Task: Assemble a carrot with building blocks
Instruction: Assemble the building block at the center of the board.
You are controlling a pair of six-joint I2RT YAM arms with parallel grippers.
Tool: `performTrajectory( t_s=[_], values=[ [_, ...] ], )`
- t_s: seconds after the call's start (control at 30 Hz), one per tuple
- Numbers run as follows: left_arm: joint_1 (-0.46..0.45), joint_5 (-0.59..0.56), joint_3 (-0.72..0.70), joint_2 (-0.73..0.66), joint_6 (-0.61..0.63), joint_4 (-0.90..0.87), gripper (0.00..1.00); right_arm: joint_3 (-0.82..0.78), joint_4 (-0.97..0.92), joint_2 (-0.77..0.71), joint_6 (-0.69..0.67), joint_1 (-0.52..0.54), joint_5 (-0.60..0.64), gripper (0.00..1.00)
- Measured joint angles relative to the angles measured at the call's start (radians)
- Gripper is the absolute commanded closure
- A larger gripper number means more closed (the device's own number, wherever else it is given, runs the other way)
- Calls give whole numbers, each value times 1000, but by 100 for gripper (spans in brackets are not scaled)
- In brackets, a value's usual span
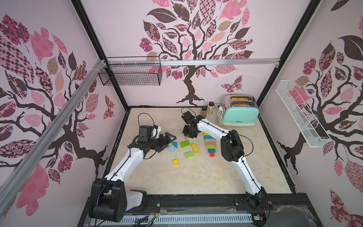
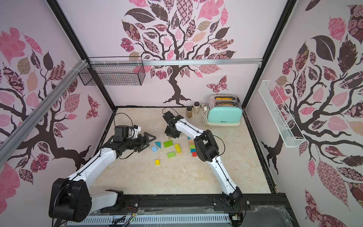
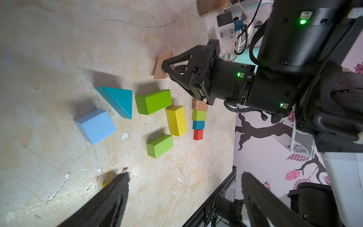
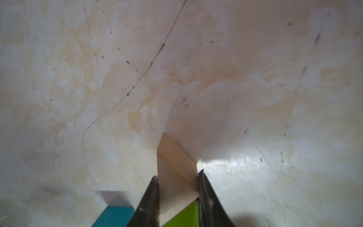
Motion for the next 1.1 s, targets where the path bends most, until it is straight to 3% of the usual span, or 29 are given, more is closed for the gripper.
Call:
performTrajectory(
  t_s=[0.17, 0.57, 1.1],
  values=[
    [-5, -3, 0, 1, -1, 1, 7, -5, -9, -5, 0, 5, 13, 93],
    [-13, -8, 0, 1, -1, 1, 7, -3, -19, -4, 0, 9, 19, 62],
    [-20, -19, 0, 1, -1, 1, 7, 34, -19, -6, -25, 11, 19, 45]
  ],
)
